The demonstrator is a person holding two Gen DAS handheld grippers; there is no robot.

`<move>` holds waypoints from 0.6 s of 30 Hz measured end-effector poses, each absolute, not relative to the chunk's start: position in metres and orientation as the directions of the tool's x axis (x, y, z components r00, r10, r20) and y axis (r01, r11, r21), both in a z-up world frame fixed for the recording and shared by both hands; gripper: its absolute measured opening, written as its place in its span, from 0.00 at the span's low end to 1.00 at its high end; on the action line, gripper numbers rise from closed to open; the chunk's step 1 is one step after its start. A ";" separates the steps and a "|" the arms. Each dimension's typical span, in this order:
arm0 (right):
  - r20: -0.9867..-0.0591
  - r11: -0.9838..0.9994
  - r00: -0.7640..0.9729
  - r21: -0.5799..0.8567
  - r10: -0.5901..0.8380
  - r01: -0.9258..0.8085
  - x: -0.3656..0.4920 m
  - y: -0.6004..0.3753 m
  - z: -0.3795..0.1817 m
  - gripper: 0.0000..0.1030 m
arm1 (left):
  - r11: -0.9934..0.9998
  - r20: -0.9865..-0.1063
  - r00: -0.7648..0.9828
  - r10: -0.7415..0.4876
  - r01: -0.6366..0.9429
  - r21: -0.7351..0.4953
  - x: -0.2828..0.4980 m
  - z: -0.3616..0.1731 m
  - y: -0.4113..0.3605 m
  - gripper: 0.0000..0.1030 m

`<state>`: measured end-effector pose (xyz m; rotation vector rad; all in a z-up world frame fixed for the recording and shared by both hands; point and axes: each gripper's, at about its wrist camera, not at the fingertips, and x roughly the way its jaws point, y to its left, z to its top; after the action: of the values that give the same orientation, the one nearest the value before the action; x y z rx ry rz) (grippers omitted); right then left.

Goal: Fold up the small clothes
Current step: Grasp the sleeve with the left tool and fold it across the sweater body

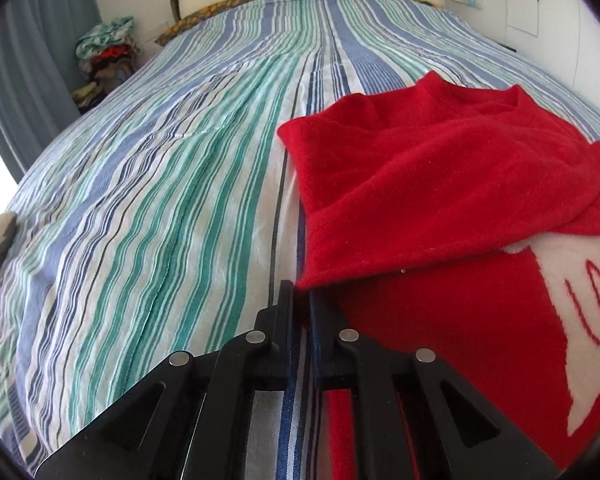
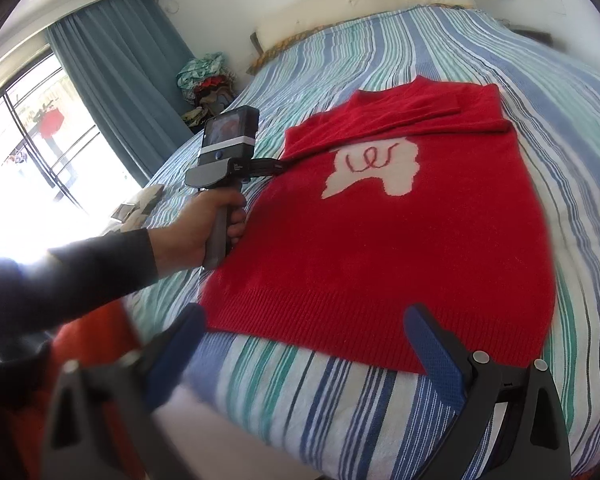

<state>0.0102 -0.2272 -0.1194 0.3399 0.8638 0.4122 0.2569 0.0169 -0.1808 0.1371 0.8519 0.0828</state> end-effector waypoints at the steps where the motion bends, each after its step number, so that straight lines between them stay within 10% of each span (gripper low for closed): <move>1: -0.660 0.868 0.578 0.451 0.480 -0.207 0.012 -0.228 -0.121 0.96 | 0.990 -0.745 0.656 0.118 -0.017 0.142 0.257 -0.181 0.018 0.07; 6: -0.670 0.858 0.548 0.467 0.501 -0.213 0.018 -0.226 -0.127 0.96 | 0.998 -0.773 0.632 0.042 0.009 0.062 0.259 -0.178 0.028 0.19; 10: -0.668 0.863 0.553 0.443 0.498 -0.242 0.017 -0.221 -0.126 0.96 | 0.998 -0.778 0.626 -0.051 0.063 -0.015 0.234 -0.159 0.040 0.74; 18: -0.664 0.850 0.539 0.471 0.519 -0.238 0.017 -0.222 -0.128 0.96 | 0.958 -0.727 0.641 -0.247 0.050 -0.282 0.291 -0.108 0.076 0.80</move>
<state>0.0168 -0.2223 -0.1284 0.3447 0.8955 0.4606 0.2914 0.0759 -0.1083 -0.2459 0.8605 -0.1714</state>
